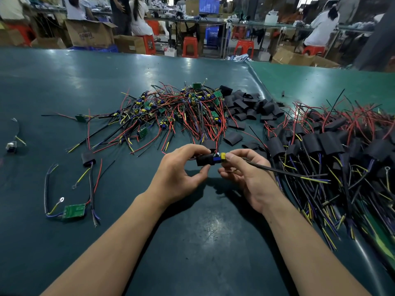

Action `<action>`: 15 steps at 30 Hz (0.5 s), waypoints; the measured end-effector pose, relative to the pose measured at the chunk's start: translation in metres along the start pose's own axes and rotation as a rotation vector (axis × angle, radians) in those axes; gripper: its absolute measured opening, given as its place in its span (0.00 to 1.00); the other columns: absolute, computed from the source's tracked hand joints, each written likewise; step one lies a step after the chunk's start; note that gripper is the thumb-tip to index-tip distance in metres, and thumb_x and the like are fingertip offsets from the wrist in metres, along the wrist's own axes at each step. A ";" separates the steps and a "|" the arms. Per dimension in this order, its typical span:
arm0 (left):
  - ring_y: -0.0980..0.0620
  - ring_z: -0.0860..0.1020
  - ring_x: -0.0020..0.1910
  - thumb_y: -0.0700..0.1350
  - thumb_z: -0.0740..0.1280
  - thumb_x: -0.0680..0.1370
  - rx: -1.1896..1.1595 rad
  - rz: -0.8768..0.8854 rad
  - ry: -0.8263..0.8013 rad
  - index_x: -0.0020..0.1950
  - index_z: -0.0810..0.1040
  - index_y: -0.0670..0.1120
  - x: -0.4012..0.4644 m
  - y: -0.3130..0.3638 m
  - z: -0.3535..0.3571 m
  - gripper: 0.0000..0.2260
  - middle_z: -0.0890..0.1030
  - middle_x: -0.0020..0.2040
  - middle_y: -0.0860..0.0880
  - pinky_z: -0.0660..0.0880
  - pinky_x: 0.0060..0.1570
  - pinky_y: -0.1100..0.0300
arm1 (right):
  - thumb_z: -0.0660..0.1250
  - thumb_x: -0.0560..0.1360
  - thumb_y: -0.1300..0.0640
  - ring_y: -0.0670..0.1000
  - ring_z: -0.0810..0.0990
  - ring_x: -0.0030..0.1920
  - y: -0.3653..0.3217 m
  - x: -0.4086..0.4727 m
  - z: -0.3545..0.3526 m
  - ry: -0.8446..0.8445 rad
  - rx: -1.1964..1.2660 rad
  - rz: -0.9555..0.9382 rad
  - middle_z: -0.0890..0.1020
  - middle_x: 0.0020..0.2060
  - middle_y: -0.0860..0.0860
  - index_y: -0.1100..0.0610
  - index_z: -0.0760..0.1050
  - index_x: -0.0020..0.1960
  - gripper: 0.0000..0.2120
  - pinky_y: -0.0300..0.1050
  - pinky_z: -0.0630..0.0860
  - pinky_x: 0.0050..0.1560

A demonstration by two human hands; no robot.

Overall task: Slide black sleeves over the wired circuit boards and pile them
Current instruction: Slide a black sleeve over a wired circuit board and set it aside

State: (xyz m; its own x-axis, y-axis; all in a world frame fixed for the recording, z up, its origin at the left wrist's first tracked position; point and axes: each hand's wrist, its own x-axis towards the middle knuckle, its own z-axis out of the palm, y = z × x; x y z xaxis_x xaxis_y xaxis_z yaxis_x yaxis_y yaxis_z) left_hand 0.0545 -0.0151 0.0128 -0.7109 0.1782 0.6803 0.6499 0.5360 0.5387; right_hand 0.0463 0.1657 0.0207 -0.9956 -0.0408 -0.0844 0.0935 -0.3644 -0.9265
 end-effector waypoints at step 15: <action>0.51 0.83 0.49 0.33 0.76 0.71 -0.047 0.070 0.000 0.49 0.81 0.37 0.001 0.002 0.002 0.10 0.84 0.51 0.46 0.79 0.54 0.57 | 0.74 0.69 0.63 0.55 0.84 0.32 0.000 -0.004 0.001 -0.008 -0.026 -0.004 0.84 0.34 0.60 0.65 0.78 0.43 0.07 0.40 0.80 0.33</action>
State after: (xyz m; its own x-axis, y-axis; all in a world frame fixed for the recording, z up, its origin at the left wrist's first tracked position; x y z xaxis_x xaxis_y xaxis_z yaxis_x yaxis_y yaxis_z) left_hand 0.0548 -0.0125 0.0135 -0.6634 0.2139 0.7170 0.7097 0.4834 0.5125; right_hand 0.0505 0.1652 0.0216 -0.9959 -0.0465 -0.0777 0.0889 -0.3408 -0.9359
